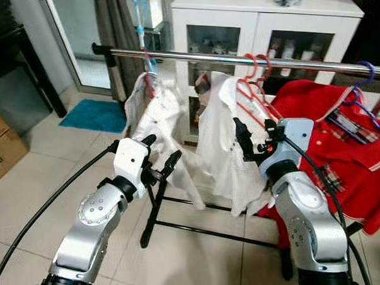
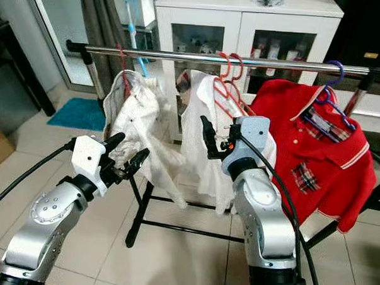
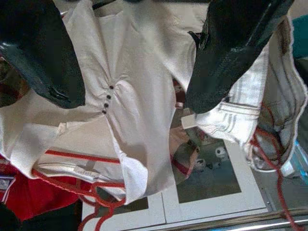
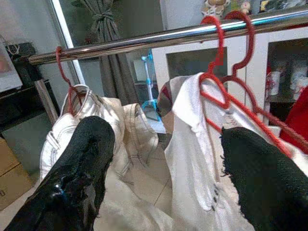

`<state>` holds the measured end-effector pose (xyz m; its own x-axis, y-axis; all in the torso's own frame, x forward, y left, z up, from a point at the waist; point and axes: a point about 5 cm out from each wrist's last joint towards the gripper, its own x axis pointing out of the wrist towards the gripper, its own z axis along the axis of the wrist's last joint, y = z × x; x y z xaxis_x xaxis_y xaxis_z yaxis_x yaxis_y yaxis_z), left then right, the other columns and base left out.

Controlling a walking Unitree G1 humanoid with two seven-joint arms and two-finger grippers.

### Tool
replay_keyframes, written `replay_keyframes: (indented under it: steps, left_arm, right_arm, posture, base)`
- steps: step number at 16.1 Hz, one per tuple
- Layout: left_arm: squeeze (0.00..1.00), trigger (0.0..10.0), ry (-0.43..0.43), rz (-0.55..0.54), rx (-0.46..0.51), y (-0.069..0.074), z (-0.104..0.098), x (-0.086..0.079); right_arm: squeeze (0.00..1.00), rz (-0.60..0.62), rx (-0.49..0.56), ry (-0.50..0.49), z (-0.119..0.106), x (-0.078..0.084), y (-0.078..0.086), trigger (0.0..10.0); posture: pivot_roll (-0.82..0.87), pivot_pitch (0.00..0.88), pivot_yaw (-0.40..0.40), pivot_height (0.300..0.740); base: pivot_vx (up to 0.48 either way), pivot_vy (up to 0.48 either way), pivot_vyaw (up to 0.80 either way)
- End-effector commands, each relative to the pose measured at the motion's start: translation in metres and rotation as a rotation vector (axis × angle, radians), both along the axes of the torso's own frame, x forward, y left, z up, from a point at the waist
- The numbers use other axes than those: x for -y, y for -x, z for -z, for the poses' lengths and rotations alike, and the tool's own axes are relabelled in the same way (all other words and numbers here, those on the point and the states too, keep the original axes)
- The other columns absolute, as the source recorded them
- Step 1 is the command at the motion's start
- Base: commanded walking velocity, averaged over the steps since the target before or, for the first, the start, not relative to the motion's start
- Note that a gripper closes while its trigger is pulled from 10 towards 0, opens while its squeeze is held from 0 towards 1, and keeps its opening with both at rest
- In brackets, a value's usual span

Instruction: Hang hanger

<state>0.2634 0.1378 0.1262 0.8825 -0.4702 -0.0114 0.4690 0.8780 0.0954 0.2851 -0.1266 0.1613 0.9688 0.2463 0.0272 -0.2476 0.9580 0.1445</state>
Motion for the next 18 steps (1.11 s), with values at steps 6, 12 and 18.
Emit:
replay_keyframes:
  steps: [6,12,18]
  left_arm:
    - [0.0,10.0,-0.016,-0.006,0.003,-0.003,0.001,-0.001]
    - [0.0,10.0,-0.019,-0.013,0.001,0.002,0.003,-0.003]
    - [0.0,10.0,-0.016,-0.005,0.001,-0.001,0.002,-0.002]
  right_arm:
    - [0.0,0.006,-0.024,0.017,0.005,-0.002,0.001,10.0]
    - [0.0,-0.04,-0.025,0.021,0.008,-0.006,0.0,10.0]
    - [0.0,0.031,-0.049,0.059,0.014,0.002,0.002,10.0]
  posture:
    - [-0.07,0.0,0.077,0.74]
    - [-0.06,0.0,0.071,0.74]
    - [-0.07,0.0,0.079,0.74]
  base:
    - [0.0,-0.139,0.0]
    - [0.0,-0.284,0.0]
    - [0.0,-0.204,0.0]
